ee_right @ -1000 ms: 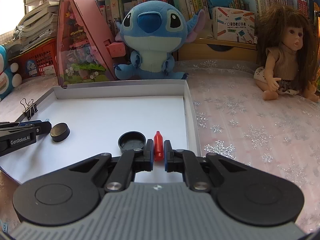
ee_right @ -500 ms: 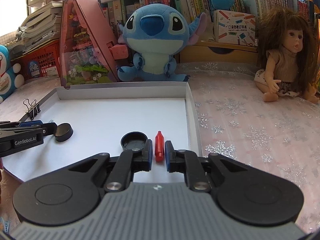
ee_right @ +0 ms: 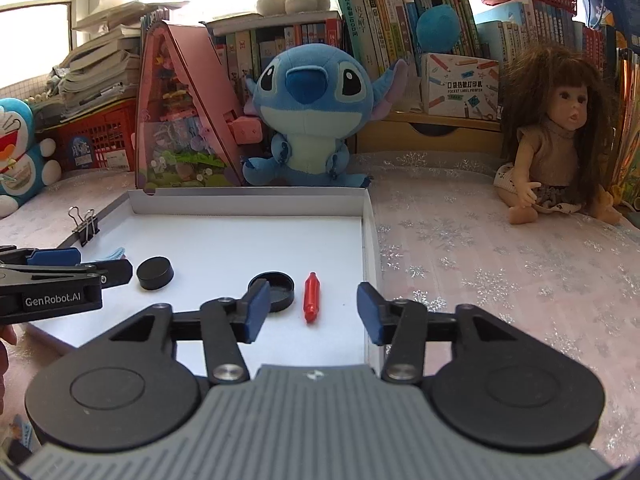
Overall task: Organize rigid objects
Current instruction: 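Open the left tool to drop the blue clip while the right tool releases the red piece, then move both tools back toward the remaining objects on the table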
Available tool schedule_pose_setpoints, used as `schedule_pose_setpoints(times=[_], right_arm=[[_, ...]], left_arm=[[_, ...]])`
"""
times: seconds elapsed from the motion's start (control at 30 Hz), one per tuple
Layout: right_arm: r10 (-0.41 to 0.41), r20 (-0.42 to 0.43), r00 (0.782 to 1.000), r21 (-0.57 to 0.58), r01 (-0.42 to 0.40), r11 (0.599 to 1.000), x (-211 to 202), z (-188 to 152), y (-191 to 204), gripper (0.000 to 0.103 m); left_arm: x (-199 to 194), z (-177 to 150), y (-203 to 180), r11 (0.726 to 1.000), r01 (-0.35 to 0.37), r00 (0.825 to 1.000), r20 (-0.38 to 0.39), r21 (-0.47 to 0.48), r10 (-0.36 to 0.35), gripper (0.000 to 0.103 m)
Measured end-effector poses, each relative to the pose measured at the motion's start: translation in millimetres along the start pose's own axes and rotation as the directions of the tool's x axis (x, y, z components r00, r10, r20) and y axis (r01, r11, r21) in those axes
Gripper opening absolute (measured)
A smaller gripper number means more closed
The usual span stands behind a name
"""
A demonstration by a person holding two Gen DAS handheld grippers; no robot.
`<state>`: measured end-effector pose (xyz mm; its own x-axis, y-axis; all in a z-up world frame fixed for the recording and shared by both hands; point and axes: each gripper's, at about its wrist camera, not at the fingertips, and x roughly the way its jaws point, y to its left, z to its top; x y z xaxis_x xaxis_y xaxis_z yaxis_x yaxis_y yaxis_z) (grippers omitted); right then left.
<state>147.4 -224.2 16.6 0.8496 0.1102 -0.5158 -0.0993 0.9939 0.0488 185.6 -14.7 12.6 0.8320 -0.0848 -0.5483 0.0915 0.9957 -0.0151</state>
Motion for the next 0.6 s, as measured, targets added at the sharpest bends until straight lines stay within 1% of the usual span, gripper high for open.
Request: schedule_pose_setpoints(times=[0.07, 0.1, 0.2, 0.33, 0.6], right_arm=[[0.005, 0.012, 1.0, -0.003, -0.005, 1.0, -7, -1, 0, 0.07], [0.008, 0.018, 1.0, -0.008, -0.008, 1.0, -10, -2, 1, 0.073], [0.021, 0.035, 0.999, -0.024, -0.02, 0.999, -21, -6, 3, 0.078], [0.038, 0.055, 0.998, -0.048, -0.036, 0.998, -36, -13, 7, 0.083], [0.093, 0.076, 0.993, -0.056, -0.089, 0.994, -66, -31, 10, 0.085]], left_arm=[[-10, -5, -1, 1.0, 0.012, 1.0, 0.006, -0.018, -0.012, 0.077], [-15, -7, -1, 0.999, 0.02, 1.0, 0.008, -0.025, -0.02, 0.078], [-28, -15, -3, 0.999, 0.047, 0.999, 0.004, -0.023, -0.047, 0.079], [-46, -26, -5, 0.998, 0.056, 0.998, 0.002, -0.018, -0.056, 0.081], [-85, -44, -3, 0.996, 0.089, 0.995, 0.035, -0.024, -0.088, 0.083]])
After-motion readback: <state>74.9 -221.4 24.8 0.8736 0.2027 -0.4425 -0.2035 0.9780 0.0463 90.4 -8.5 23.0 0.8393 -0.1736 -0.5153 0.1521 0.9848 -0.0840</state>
